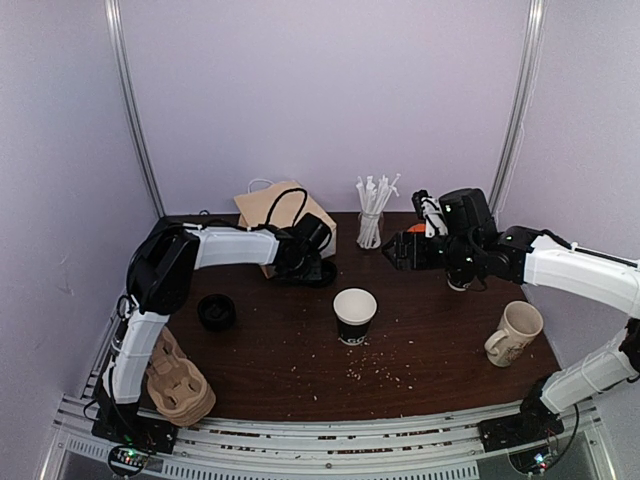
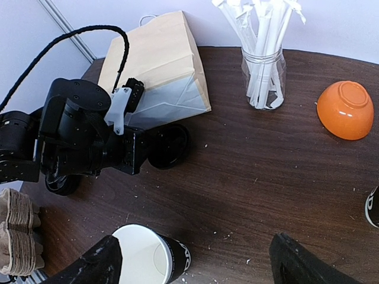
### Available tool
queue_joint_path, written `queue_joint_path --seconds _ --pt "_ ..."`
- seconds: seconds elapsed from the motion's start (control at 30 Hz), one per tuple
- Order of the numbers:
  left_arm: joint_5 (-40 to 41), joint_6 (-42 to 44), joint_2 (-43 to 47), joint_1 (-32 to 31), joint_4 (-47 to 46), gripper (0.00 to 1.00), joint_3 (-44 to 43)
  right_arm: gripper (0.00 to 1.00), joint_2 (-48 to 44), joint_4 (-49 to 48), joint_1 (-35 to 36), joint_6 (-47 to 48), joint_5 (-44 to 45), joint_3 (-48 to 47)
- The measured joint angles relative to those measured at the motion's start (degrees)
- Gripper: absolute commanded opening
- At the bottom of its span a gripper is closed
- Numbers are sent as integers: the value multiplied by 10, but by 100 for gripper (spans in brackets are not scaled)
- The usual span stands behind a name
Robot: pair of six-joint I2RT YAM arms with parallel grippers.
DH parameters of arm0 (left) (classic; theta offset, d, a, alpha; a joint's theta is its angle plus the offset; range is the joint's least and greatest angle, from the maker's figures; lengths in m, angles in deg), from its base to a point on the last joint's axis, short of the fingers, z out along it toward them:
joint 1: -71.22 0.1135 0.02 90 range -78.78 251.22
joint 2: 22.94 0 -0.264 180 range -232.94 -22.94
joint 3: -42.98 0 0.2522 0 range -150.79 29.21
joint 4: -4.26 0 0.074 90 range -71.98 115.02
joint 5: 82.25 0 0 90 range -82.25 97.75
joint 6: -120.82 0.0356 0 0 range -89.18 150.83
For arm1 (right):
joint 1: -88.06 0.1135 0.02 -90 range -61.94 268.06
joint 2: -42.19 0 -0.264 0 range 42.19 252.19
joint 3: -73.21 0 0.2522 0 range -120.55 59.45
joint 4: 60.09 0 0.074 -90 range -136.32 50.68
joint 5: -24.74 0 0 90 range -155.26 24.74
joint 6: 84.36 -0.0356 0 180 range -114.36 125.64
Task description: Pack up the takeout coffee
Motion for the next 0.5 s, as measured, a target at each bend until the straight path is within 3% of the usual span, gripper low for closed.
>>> queue_joint_path --seconds 0.5 --pt "8 5 73 -42 -25 0 110 89 -10 10 0 6 10 0"
